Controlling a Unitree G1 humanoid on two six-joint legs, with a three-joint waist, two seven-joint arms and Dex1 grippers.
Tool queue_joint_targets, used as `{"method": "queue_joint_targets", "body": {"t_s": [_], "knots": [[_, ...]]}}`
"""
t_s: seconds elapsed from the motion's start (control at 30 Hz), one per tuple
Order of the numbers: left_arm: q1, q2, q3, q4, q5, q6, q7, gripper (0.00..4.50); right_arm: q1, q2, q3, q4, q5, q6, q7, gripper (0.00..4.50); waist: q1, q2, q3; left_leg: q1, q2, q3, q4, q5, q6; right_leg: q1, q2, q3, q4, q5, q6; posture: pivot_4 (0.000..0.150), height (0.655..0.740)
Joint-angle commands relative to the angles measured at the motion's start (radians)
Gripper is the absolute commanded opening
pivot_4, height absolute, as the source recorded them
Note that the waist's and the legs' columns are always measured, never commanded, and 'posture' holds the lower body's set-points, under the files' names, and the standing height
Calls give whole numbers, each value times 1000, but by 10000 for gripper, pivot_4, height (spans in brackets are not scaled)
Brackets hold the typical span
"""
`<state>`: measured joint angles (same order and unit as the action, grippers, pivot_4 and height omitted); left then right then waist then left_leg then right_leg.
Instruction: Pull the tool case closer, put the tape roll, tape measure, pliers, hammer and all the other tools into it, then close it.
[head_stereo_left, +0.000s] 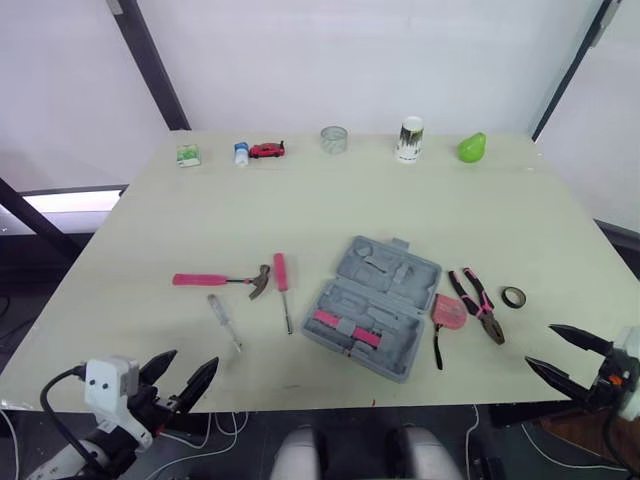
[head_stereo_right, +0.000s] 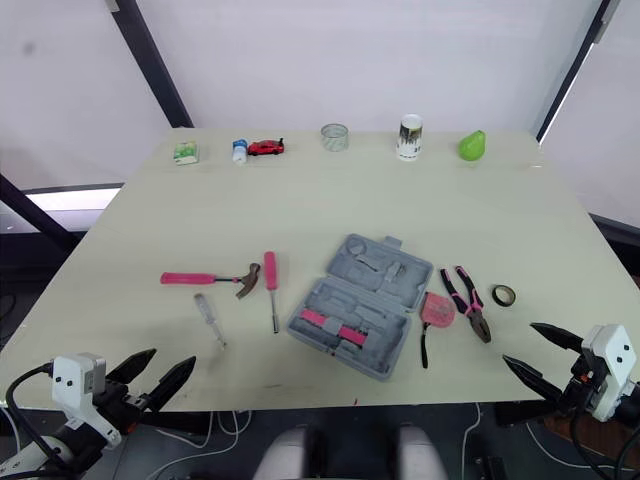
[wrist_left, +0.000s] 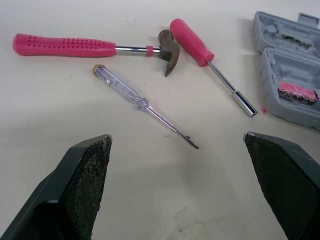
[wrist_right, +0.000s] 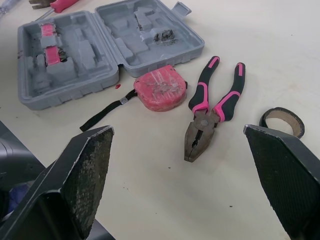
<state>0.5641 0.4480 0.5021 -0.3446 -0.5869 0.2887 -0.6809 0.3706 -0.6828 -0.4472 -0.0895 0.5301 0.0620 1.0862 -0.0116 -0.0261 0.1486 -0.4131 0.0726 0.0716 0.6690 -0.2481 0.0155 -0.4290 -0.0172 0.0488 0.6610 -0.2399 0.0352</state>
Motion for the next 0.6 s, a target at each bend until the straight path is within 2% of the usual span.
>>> {"method": "queue_joint_targets", "body": {"t_s": [0.03, 0.13, 0.33, 0.4, 0.47, 0.6], "knots": [[-37, 36, 19, -7, -21, 10, -14, 45000, -20, -15, -16, -135, 43, 78, -73, 43723, 0, 0, 0, 0, 0, 0, 0, 0, 0, 0, 0, 0, 0, 0, 0, 1500, 7400], [-158, 100, 11, 8, -61, 62, -31, 45000, -87, -1, 25, -302, 87, 196, -204, 43723, 2, 1, 0, 0, 0, -1, 0, 0, 0, -1, 1, 0, 2, 0, 1, 1500, 7400], [-389, 224, -74, 47, -65, 145, -85, 45000, -174, -10, 114, -472, 90, 408, -389, 43723, 7, -1, -2, -1, 0, -1, 0, 0, 0, 0, 0, -1, 1, 1, -1, 1500, 7400], [-496, 295, -140, 76, -16, 211, -75, 45000, -206, -26, 163, -523, 41, 462, -451, 43723, 10, -1, -1, -2, -1, 0, 0, 0, 0, 0, 0, 0, 1, 1, -1, 1500, 7400], [-611, 367, -233, 132, 20, 241, -148, 45000, -248, -30, 207, -542, 56, 515, -464, 43723, 9, -1, -1, -1, -1, -1, 0, 0, 0, -1, 0, 0, 1, 1, -1, 1500, 7400], [-801, 393, -337, 299, 51, 212, -282, 45000, -305, -29, 275, -549, 53, 607, -505, 43723, 7, -1, -1, -1, -1, -1, 0, 0, 0, 0, 1, -1, 2, 1, -1, 1500, 7400]]}}
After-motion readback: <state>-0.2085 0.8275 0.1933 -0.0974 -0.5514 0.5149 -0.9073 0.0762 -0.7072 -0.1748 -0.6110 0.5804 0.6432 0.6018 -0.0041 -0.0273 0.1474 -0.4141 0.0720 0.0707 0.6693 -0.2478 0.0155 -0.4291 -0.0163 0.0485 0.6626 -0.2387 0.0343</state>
